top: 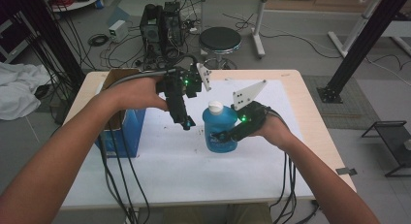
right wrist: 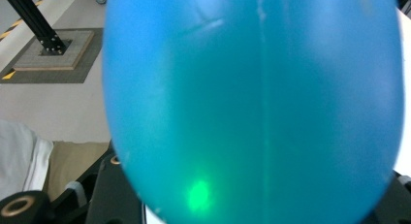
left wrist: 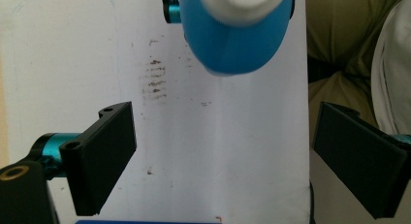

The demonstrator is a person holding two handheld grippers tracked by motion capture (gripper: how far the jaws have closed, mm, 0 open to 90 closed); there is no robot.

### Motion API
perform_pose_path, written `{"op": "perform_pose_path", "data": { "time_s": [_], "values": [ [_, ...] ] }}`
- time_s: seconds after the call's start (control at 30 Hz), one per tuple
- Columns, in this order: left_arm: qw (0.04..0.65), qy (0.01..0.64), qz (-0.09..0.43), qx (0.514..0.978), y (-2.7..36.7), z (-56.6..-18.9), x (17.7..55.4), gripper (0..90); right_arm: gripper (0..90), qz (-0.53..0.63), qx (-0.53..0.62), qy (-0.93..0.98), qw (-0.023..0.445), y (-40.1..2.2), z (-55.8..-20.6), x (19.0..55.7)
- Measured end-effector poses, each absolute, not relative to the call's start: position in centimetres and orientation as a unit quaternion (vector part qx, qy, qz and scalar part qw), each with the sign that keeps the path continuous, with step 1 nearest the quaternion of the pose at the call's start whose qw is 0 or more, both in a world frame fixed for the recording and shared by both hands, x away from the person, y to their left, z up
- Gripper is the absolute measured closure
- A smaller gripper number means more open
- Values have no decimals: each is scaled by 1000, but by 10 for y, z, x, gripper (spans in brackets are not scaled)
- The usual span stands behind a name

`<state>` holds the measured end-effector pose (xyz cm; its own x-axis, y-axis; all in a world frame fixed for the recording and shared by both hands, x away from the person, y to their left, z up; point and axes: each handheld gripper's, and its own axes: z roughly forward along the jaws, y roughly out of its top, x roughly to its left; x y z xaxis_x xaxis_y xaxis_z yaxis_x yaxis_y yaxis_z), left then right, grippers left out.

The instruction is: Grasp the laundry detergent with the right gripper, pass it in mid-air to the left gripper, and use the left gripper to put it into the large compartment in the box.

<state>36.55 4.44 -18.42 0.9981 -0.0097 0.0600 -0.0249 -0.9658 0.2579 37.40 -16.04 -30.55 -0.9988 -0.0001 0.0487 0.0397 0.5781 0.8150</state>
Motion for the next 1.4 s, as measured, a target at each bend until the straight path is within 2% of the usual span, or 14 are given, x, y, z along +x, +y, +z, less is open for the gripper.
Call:
{"op": "perform_pose_path", "data": {
  "time_s": [0.53,1.4],
  "values": [
    [118,-10,20,993,27,-179,366,86,445,-463,10,-886,21,-135,-301,379],
    [102,-10,11,995,9,-193,371,86,443,-454,6,-890,30,-127,-294,381]
  ]
}}
